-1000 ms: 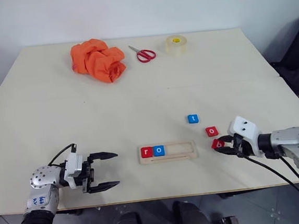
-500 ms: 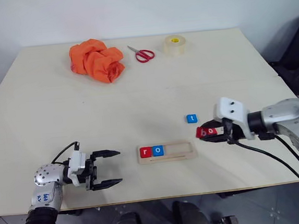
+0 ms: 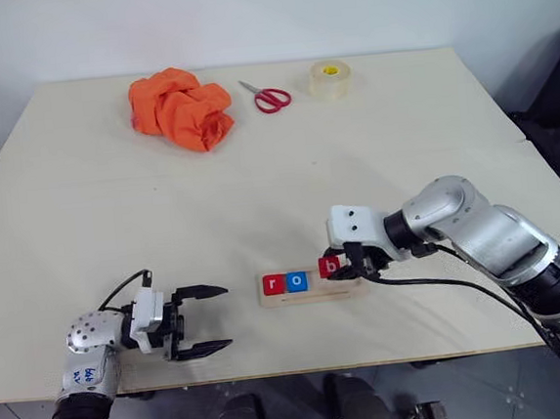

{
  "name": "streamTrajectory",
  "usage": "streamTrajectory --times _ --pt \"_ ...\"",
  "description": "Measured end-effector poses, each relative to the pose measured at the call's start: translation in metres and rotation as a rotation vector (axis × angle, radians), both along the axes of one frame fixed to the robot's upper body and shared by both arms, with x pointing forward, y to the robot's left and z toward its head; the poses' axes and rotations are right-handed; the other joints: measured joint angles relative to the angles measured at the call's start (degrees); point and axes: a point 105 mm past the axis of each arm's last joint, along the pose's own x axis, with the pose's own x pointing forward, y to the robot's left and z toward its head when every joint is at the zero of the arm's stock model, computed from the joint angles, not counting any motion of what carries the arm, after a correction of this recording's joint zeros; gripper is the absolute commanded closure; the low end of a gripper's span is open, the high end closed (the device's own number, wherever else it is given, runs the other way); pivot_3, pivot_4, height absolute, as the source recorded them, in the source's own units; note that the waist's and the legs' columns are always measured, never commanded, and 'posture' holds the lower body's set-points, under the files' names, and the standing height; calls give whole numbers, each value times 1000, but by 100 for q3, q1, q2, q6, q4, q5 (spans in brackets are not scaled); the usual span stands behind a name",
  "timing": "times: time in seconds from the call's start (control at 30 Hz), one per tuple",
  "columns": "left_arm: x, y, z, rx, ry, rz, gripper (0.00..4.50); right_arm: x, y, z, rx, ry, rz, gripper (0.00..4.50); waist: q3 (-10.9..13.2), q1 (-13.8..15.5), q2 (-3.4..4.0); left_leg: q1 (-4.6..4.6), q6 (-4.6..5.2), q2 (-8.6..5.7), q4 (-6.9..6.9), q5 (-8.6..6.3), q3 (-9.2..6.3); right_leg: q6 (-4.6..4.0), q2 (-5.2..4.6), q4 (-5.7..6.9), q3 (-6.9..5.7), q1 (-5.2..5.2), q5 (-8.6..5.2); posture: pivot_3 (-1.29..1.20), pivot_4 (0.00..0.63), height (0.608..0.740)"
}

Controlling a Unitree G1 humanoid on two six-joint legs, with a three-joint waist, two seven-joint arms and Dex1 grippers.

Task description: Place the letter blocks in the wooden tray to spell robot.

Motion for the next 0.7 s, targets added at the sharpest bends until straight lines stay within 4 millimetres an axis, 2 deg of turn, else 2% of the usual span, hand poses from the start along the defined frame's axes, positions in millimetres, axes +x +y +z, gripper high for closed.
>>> streamTrajectory --times 0.4,0.7 --pt "-6 -5 -1 -13 -7 -1 0 6 11 -14 -18 1 15 3039 0 -6 0 4 0 2 32 0 -6 0 1 27 -1 6 0 0 150 740" --pt "-6 -6 -1 -14 -10 8 0 11 15 -16 -24 -9 31 3039 0 -7 0 4 0 2 32 0 -6 1 2 29 -1 6 1 0 150 740"
